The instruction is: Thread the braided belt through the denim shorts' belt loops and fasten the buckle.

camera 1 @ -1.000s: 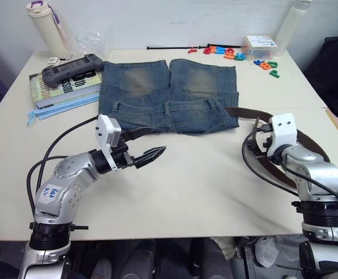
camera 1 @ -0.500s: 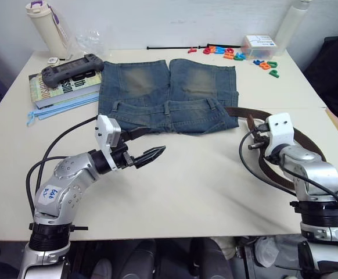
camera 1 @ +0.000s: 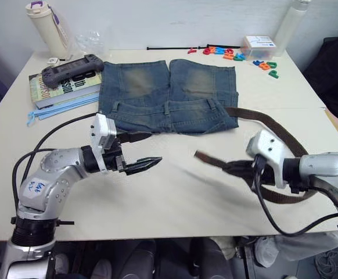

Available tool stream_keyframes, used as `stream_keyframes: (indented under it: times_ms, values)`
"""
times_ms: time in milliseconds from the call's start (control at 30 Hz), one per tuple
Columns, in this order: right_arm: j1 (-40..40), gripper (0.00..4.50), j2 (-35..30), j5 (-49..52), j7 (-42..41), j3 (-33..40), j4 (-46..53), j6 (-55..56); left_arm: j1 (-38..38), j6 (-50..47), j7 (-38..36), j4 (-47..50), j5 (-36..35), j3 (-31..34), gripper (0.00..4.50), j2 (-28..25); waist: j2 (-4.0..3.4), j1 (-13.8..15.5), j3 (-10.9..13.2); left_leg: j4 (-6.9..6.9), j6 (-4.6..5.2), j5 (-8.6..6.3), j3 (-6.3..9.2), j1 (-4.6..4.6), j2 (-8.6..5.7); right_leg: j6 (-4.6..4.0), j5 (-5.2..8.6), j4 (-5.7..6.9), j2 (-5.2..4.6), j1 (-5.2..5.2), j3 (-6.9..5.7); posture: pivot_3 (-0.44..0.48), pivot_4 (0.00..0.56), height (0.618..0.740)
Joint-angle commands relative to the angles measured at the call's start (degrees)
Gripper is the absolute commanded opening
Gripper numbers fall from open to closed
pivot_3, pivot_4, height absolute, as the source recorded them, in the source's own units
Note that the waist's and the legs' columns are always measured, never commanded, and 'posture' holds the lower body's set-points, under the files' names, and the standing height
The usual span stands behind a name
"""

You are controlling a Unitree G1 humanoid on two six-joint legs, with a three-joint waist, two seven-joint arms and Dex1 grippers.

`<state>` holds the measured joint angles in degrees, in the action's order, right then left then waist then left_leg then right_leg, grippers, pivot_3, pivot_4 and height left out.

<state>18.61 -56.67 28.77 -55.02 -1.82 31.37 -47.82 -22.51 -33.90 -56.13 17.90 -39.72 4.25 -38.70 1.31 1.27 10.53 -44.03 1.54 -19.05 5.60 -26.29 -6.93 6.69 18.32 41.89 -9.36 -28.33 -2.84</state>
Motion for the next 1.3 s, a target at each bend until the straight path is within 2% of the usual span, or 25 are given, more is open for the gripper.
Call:
stream_keyframes:
  times_ms: [33,133,267,733,833,1033,1100,1300]
  values:
    - [2.9,0.02,-0.7,-1.7,-3.0,-3.1,0.8,3.9,-1.6,0.2,-7.4,1.7,-1.4,-3.0,4.5,-2.1,-0.03,0.1,0.0,0.0,0.01,0.0,0.0,-0.02,0.0,0.0,0.0,-0.01,-0.02,-0.01,0.0,0.0,0.15,0.657]
    - [4.8,0.02,-0.2,-2.0,-4.0,-5.4,1.4,4.5,-2.5,3.1,-11.4,-0.7,1.7,-6.5,4.5,-2.2,-0.03,0.2,0.0,0.0,0.01,0.0,0.01,-0.03,0.0,0.0,0.0,-0.04,-0.03,0.0,-0.02,0.0,0.15,0.657]
    - [6.1,0.02,0.0,-1.5,-4.2,-6.5,2.9,3.6,-3.6,5.4,-11.2,-3.2,4.5,-9.2,4.5,0.6,-0.03,0.3,0.0,-0.01,0.01,-0.01,0.01,-0.03,0.0,0.0,0.0,-0.06,-0.04,0.01,-0.03,0.0,0.15,0.657]
    - [7.5,0.02,2.0,0.7,-1.8,-6.5,7.0,-0.5,-6.2,5.7,-10.5,-6.0,7.0,-11.4,4.5,4.1,-0.03,0.2,0.0,-0.01,0.03,-0.01,0.01,-0.04,-0.01,0.01,-0.01,-0.07,-0.04,0.01,-0.03,0.0,0.15,0.657]
    - [8.0,0.0,2.3,0.8,-1.6,-6.7,7.0,-0.8,-6.1,5.9,-11.2,-6.1,7.8,-12.4,3.67,3.8,-0.03,0.2,0.0,0.0,0.03,-0.01,0.02,-0.04,0.0,0.01,-0.01,-0.07,-0.04,0.01,-0.03,0.0,0.15,0.657]
    - [8.5,0.0,2.5,1.0,-1.6,-6.7,7.1,-1.1,-5.6,6.2,-11.8,-6.1,8.8,-12.9,0.78,3.7,-0.02,0.2,0.0,0.0,0.03,-0.01,0.02,-0.04,0.0,0.01,-0.01,-0.07,-0.04,0.01,-0.03,0.0,0.15,0.657]
    - [8.6,0.0,2.5,1.1,-1.6,-6.6,7.2,-1.1,-5.5,6.3,-11.8,-6.2,8.9,-12.8,0.01,3.9,-0.03,0.2,0.0,0.0,0.03,-0.01,0.01,-0.04,-0.01,0.02,-0.01,-0.07,-0.04,0.01,-0.03,0.0,0.15,0.657]
    - [9.1,0.0,2.6,1.8,-1.5,-6.3,7.4,-1.5,-5.1,6.9,-12.0,-6.8,9.3,-13.1,0.01,4.2,-0.03,0.2,0.0,0.0,0.03,-0.01,0.01,-0.04,0.0,0.01,-0.01,-0.07,-0.04,0.01,-0.03,0.0,0.15,0.657]
